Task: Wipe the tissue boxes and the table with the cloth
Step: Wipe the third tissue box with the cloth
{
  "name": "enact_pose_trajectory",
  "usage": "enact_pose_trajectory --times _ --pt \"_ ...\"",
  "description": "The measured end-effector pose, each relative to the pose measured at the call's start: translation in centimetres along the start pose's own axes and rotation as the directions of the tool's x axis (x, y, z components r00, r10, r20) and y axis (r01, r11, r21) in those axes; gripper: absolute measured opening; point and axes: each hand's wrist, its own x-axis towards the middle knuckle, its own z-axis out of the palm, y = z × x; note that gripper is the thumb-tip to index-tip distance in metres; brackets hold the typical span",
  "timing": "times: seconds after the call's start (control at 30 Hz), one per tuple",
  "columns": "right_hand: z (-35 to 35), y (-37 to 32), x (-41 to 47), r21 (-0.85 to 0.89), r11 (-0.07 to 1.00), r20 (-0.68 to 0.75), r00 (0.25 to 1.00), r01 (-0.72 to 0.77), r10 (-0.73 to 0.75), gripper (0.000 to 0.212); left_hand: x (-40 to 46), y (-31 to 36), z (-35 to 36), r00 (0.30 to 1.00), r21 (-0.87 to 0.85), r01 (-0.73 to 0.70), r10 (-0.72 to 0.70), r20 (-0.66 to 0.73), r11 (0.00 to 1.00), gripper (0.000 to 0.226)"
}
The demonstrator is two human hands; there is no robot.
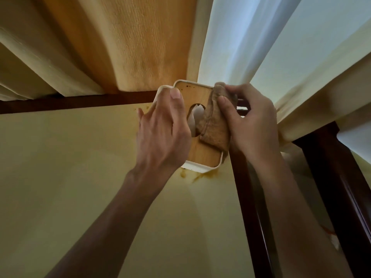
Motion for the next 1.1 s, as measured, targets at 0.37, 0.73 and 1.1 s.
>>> enact_pose_trajectory --times 0.37,0.73,1.1 --pt "-2.3 0.5 -1.3 -0.08 0.993 0.134 0.988 0.089 -0.078 0.035 3.6 -2.2 -1.8 0.932 0.226 -0.36 0.358 0.05 0.905 0.043" --pt "-3.7 -0.5 -4.8 -0.349 0.906 0.252 0.955 0.239 -0.155 0.045 7.8 -2.9 -3.0 0.871 0.213 -0.49 0.47 0.139 0.845 0.044" --pt "-2.1 -0.6 -6.9 -0.388 0.855 0.131 0.939 0.344 -0.318 0.04 1.3 -0.4 -3.2 0.986 0.14 -0.138 0.122 0.114 0.981 0.07"
